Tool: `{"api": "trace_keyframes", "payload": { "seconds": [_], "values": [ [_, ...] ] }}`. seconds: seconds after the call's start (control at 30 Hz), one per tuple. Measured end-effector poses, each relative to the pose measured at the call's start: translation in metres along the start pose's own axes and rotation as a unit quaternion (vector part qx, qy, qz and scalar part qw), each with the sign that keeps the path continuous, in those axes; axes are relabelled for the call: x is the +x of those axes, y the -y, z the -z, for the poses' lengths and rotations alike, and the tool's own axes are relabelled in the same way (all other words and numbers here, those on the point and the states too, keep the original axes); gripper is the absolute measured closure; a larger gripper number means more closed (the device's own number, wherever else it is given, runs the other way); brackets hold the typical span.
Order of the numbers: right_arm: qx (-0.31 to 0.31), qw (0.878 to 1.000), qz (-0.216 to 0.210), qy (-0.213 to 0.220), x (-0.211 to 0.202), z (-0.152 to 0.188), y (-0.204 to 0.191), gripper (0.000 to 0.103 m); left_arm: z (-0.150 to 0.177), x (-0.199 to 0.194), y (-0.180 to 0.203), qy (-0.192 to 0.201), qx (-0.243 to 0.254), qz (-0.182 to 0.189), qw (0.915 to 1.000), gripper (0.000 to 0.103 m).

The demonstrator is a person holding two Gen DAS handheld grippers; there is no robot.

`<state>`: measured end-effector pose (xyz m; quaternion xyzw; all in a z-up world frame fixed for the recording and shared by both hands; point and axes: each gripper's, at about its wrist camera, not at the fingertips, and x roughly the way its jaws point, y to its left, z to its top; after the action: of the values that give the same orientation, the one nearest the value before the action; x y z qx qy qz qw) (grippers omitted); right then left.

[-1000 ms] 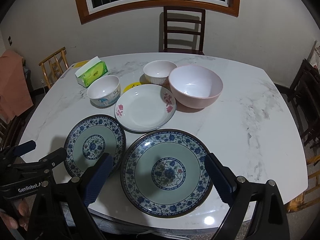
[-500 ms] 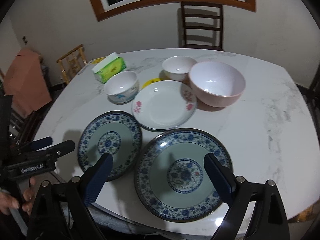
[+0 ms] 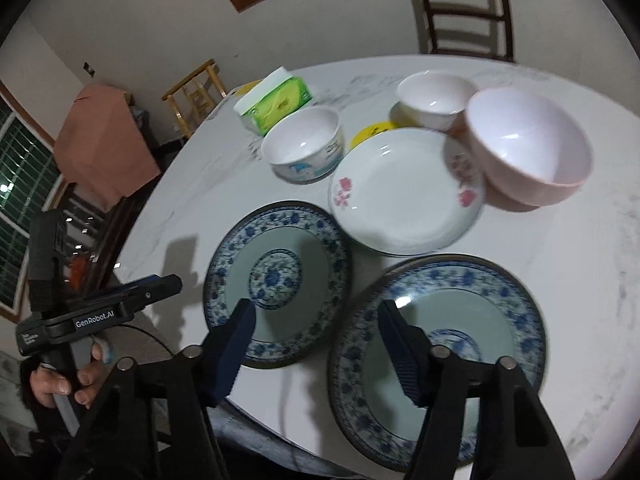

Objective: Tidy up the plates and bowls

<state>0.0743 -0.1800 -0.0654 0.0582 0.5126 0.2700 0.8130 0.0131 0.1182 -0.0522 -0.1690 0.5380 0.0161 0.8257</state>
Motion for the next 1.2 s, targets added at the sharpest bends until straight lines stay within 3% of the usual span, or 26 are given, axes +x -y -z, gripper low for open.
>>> {"api": "trace_keyframes", "payload": {
  "seconds": [0.2,0.27,0.5,0.57,1.2],
  "values": [
    [0.007,0.999,0.001,-0.039,0.034,-0.015,0.009,0.060,-0.004,0.008,-0.024,-0.008,-0.031,0.013,0.9994,0.047],
    [0.006,0.999,-0.001,-0.049,0.043,-0.019,0.010,0.063,-0.005,0.014,-0.032,-0.016,-0.043,0.021,0.9987,0.056],
    [-0.005,0.997,0.001,-0.073,0.071,-0.030,0.011,0.069,-0.005,0.031,-0.043,-0.034,-0.060,0.034,0.9970,0.059],
    [-0.001,0.997,0.000,-0.079,0.075,-0.032,0.015,0.070,-0.005,0.034,-0.045,-0.037,-0.065,0.041,0.9964,0.065],
    [-0.005,0.994,-0.007,-0.105,0.109,-0.038,0.024,0.080,-0.002,0.055,-0.059,-0.048,-0.068,0.049,0.9953,0.073]
  ]
}}
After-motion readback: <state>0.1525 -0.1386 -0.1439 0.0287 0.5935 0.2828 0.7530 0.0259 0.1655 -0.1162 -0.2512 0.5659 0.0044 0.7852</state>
